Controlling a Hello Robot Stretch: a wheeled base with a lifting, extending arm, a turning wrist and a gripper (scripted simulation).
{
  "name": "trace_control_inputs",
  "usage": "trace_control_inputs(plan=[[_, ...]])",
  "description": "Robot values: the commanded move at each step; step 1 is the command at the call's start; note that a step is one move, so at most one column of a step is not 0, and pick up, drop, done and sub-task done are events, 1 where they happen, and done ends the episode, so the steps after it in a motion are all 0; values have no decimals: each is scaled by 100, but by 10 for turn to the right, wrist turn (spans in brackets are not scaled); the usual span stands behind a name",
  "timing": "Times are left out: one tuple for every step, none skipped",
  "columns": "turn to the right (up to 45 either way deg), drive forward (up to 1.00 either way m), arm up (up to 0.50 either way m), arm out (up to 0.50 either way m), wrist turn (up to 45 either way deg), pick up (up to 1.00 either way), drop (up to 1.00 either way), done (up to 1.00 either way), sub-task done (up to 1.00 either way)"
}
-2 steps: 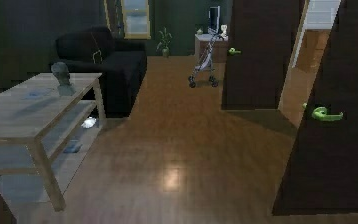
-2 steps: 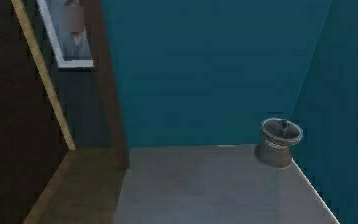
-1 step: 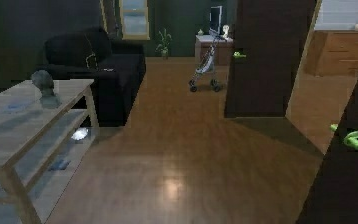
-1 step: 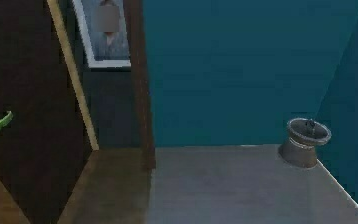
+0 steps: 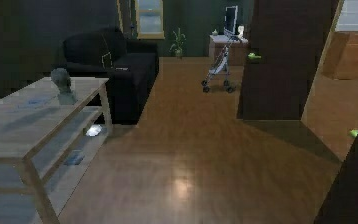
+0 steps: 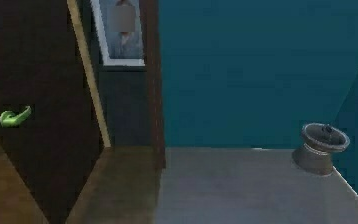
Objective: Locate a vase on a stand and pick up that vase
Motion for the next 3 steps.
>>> trace_control_inputs(plan=[[0, 30, 0, 0, 0, 0, 0, 0, 0], [0, 100, 0, 0, 0, 0, 0, 0, 0], [0, 100, 0, 0, 0, 0, 0, 0, 0]])
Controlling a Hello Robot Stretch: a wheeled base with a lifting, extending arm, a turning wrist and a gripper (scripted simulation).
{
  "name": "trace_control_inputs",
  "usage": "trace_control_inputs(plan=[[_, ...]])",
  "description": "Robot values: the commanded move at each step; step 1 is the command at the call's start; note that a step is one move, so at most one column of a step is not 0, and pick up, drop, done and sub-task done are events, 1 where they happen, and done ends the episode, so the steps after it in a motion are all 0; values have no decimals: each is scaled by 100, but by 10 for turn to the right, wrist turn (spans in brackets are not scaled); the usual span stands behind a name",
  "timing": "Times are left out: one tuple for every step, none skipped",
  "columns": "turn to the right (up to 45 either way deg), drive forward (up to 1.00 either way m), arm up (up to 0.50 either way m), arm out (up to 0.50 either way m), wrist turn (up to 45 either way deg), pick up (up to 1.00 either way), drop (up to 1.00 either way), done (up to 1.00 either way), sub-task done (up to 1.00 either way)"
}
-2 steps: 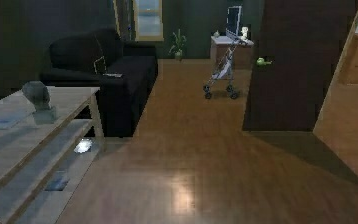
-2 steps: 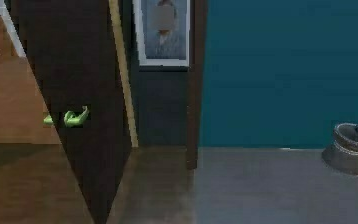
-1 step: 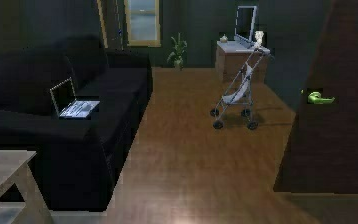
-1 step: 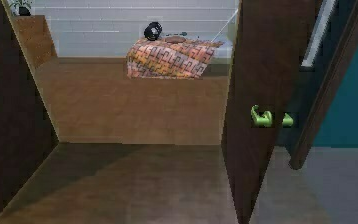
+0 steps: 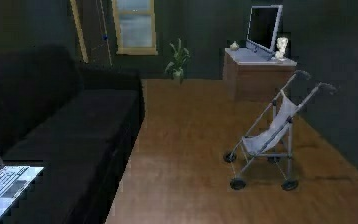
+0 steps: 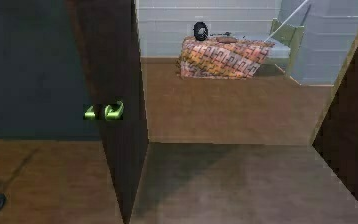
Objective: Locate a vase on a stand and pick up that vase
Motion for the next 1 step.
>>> trace_control_inputs(plan=[[30, 0, 0, 0, 0, 0, 0, 0, 0]])
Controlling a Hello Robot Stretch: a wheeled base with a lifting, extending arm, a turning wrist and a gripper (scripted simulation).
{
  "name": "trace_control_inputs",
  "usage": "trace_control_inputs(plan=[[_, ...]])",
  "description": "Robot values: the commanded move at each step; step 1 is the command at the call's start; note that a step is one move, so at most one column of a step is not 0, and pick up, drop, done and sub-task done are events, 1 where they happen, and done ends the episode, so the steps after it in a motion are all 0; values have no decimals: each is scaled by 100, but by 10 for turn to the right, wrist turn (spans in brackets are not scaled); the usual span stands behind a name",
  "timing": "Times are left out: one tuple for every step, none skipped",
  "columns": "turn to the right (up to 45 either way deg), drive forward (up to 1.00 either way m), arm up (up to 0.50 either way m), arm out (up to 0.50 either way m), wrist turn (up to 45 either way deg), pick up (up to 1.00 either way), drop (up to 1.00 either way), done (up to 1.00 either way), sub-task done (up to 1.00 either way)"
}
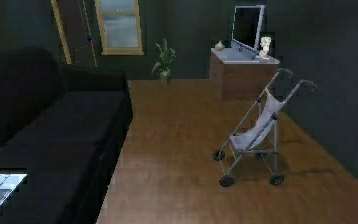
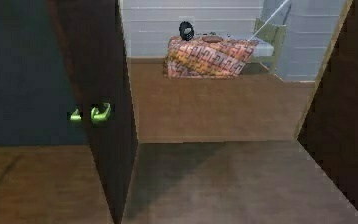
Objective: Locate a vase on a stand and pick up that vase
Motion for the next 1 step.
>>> trace_control_inputs(plan=[[0, 100, 0, 0, 0, 0, 0, 0, 0]])
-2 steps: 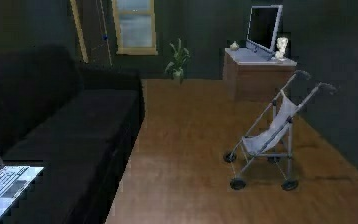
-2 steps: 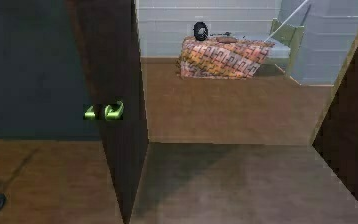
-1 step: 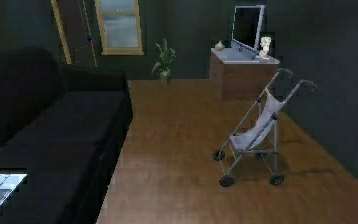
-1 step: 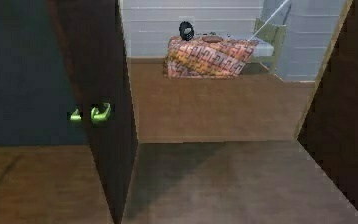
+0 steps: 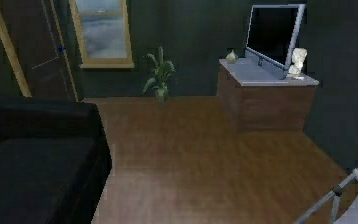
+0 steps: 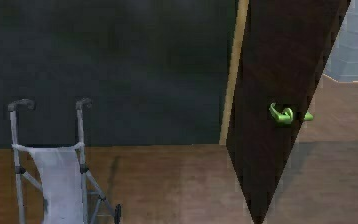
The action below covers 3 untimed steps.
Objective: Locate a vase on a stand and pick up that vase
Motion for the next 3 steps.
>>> trace_control_inputs(plan=[[30, 0, 0, 0, 0, 0, 0, 0, 0], [0, 15, 0, 0, 0, 0, 0, 0, 0], [-30, 0, 0, 0, 0, 0, 0, 0, 0]])
